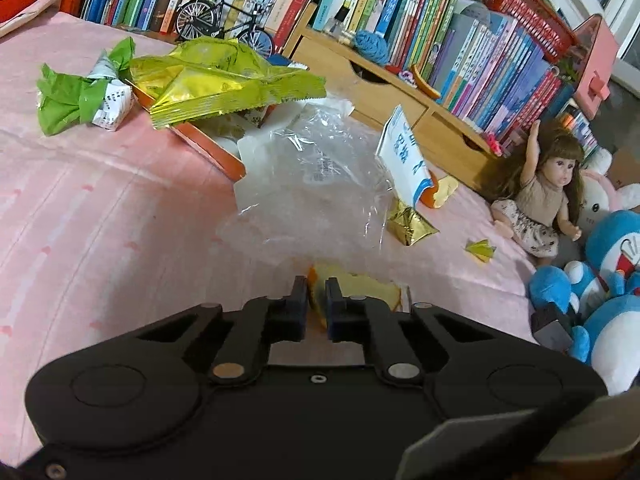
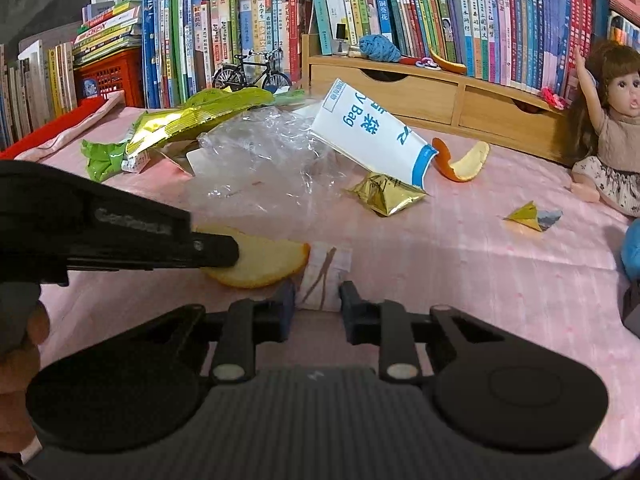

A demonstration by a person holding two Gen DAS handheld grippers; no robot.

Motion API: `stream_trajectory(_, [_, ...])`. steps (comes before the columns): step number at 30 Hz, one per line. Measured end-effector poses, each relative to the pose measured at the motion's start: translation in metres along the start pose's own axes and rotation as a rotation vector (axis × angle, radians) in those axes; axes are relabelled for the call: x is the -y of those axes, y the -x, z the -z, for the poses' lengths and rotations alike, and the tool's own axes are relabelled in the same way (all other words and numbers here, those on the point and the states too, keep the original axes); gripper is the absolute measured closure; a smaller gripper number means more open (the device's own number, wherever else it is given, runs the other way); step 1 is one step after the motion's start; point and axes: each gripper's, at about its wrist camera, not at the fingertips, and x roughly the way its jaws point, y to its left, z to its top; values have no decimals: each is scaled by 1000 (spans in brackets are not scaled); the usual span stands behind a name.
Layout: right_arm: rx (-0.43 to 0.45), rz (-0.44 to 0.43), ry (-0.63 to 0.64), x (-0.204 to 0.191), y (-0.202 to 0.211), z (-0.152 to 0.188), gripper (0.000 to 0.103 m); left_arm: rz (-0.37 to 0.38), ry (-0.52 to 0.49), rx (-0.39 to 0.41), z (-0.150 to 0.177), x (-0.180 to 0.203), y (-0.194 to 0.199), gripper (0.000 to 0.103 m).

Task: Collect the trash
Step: 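Grasp the apple slice with the left gripper while the right grasps the paper packet, then carry apple slice and paper packet to the bin and open both grippers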

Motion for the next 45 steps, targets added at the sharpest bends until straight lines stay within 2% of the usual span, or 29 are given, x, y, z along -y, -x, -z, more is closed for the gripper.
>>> stream_trajectory(6, [12,-8,1,-2,14,7,74,10,-39,36,4,3,21,97])
stream_trajectory(14, [21,-26,23,-9,41,21,74,18,-80,28,21,-1,52,97])
stream_trajectory(18, [29,-44,21,-12,59,30,74,43,-88,28,32,-6,73,97])
stream_trajectory(26, [47,-110,27,-23,101,52,74,101,-170,35,59,-8,130,97])
stream_trajectory(36, [60,-176,44,-37,162,95,74,159,-259,15,115,-19,203,97])
stream_trajectory(45, [13,-278,61,-51,205,149,73,184,-329,-35,176,-31,250,97])
